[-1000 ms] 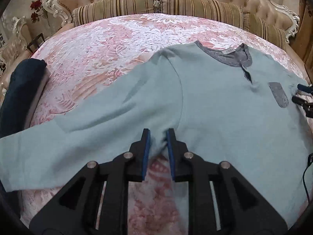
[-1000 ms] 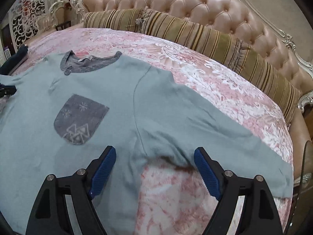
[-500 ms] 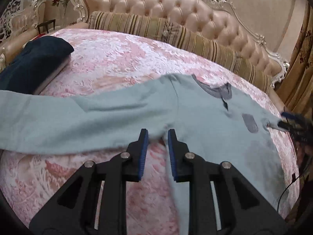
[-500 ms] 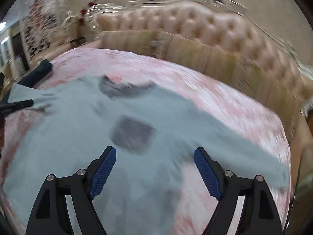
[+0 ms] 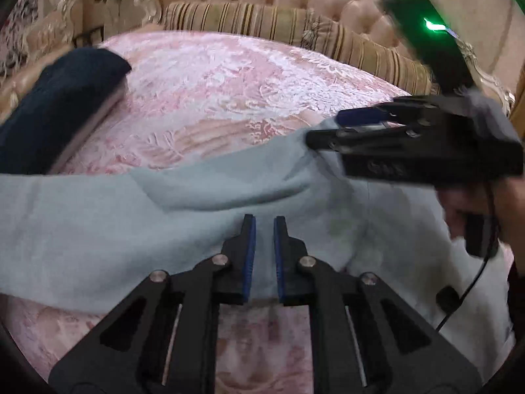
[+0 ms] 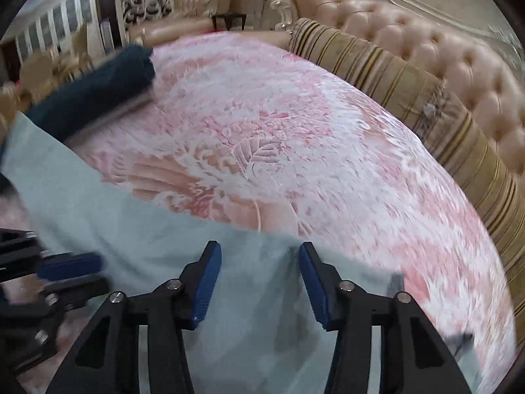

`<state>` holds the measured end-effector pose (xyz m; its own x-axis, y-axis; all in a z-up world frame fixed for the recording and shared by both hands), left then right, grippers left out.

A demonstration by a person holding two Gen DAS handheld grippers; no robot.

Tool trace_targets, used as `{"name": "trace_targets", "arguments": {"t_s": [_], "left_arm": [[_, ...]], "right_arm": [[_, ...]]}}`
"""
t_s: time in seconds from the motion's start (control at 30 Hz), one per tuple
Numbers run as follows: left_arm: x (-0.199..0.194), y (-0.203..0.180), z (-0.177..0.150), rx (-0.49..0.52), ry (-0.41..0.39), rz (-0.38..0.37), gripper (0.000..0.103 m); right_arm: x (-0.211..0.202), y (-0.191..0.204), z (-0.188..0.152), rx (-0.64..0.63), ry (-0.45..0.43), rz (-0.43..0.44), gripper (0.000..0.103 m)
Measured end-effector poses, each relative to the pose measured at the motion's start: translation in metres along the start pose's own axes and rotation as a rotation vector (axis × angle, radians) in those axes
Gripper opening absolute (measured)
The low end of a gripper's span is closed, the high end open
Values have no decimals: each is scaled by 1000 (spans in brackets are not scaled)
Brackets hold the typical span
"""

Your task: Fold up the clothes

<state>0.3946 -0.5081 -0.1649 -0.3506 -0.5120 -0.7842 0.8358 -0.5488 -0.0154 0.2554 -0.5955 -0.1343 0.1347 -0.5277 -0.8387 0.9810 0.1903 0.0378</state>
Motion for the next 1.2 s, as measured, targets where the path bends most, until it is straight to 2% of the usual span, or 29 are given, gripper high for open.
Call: {"name": "trace_targets", "arguments": {"t_s": [0.07,0.13,0.2,0.27,0.3,0.37,0.47,0.53,0.67,0.7,0.77,0.83,0.87,0.93,1.0,1.07,1.2], "left_arm": [[-4,1,-7,12,8,7,12],[-9,5,-15,15,7,1,11],[-15,12,-19,-4,-2,-31,12],[-31,27,-24,-24,-39,-22,12],[-39,34,-26,-34,-58,-18,12],[-44,51,-31,-36,-41,40,12],[-46,66,-33,-28,-42,46,12],[-40,66,-32,-7,-12,60,12],[-34,62,-39,23,18,79,12],[-35,61,-41,25,19,79,12],[-38,60,-45,31,22,81,12],[-39,60,-46,28,39,84,13],[-41,60,-44,23,52,90,13],[-51,52,-34,51,5,91,13],[-53,45,-22,66,-24,84,13],[-41,38,-6,75,-25,71,13],[-5,16,10,163,47,60,13]], "right_arm": [[4,-1,5,4,-5,-9,51],[5,-2,8,-19,-30,-72,51],[4,-6,10,-1,-36,-73,51],[-2,-9,12,18,-64,-80,51],[-12,-9,12,28,-93,-68,51],[-27,-5,9,36,-122,-14,51],[-25,24,-1,-45,-73,68,51],[-17,43,-7,-100,-44,101,51],[-1,55,-6,-124,-27,87,52],[0,54,-4,-122,-37,71,53],[1,52,-2,-121,-64,32,63],[1,50,0,-108,-71,21,65],[-1,49,0,-107,-84,2,65],[-10,45,0,-104,-129,-45,65],[-30,27,1,-28,-173,-49,65],[-44,16,-4,-5,-166,-54,65],[-62,1,-25,-12,-106,-40,66]]}}
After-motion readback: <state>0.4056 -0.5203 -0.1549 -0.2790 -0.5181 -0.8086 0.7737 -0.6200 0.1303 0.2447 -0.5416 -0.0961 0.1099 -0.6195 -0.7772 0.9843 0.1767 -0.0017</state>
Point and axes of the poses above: each gripper's, at about its wrist camera, not at the fingertips, and x roughly the way its jaws point, y to its left, z to its top, the point moved 1 cm from there along x, roughly the way its jaws point, and after that the axes turned 13 degrees about x, right-handed, at the moved point
